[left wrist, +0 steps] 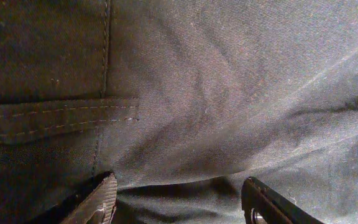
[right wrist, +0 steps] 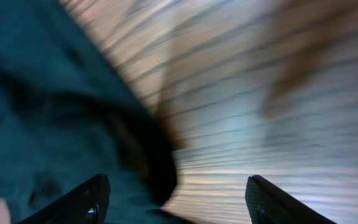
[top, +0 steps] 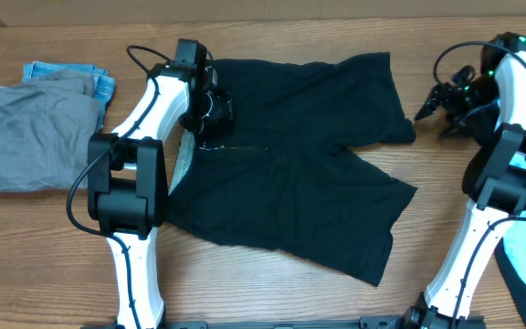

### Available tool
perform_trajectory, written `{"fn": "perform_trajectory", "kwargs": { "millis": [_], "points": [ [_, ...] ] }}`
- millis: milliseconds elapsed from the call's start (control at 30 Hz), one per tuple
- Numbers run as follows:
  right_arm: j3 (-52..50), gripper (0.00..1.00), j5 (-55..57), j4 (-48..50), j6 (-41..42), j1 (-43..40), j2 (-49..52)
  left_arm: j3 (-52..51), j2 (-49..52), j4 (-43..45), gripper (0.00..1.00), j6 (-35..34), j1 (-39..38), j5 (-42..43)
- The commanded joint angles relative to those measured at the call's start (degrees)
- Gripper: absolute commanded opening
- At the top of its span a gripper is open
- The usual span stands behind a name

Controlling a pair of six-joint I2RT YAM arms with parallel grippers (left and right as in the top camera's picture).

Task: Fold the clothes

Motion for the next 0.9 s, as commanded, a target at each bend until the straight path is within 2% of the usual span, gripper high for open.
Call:
{"fn": "perform_trajectory", "kwargs": {
  "millis": [0,100,167,200,267,333,400,433,467,500,567,733,833,867],
  "points": [
    [-1.64,0.71,-5.53,-0.17,-5.09,2.51,-2.49,-3.48,4.04,-2.10,0.69,-0.55,1.75,-5.75],
    [-1.66,0.63,-6.21,-0.50,-7.08,4.37,-2.49,-3.48,4.04,-2.16,0.69,-0.50,1.75,-5.75],
    [-1.66,0.14,-6.16,-0.83,-7.72,5.14,-2.49,-3.48,4.04,-2.21,0.69,-0.35,1.75,-5.75],
    [-1.66,0.04,-6.03,-1.11,-7.72,5.11,-2.49,-3.48,4.04,-2.29,0.69,-0.37,1.75,-5.75],
    [-1.66,0.04,2.80,-5.16,-5.68,5.03,-2.49,-3.48,4.04,-2.40,0.69,-0.35,1.75,-5.77],
    [-2.49,0.04,21.07,-5.88,6.60,4.70,-2.49,-3.45,4.04,-2.40,0.70,-0.35,1.75,-5.75],
    [-3.63,0.05,24.06,-5.31,7.61,4.39,-2.49,-3.48,4.04,-2.86,0.70,-0.35,1.75,-5.75],
    [-4.20,0.10,24.04,-4.31,7.61,4.35,-2.49,-3.45,4.04,-2.99,0.70,-0.33,1.75,-5.77],
    [-4.31,0.45,24.09,-3.45,7.58,4.28,-2.49,-3.45,4.04,-2.99,0.70,-0.33,1.75,-5.75],
    [-4.31,0.51,24.06,-1.57,7.58,4.31,-2.49,-3.45,4.04,-2.99,0.70,-0.33,1.77,-5.75],
    [-4.26,0.55,24.48,0.94,7.39,4.24,-2.49,-3.39,4.02,-2.93,0.72,0.61,1.77,-5.73],
    [2.99,0.55,23.34,0.11,7.34,3.32,-4.17,2.36,1.29,-3.63,0.78,4.15,1.75,-5.46],
    [6.60,0.56,18.14,1.20,7.08,2.93,-10.29,6.95,-5.46,-4.68,0.89,5.40,1.75,-6.95],
    [6.64,0.57,16.65,1.60,6.93,2.56,-13.09,7.76,-9.22,-5.81,1.00,5.44,1.77,-10.34]
  ]
}}
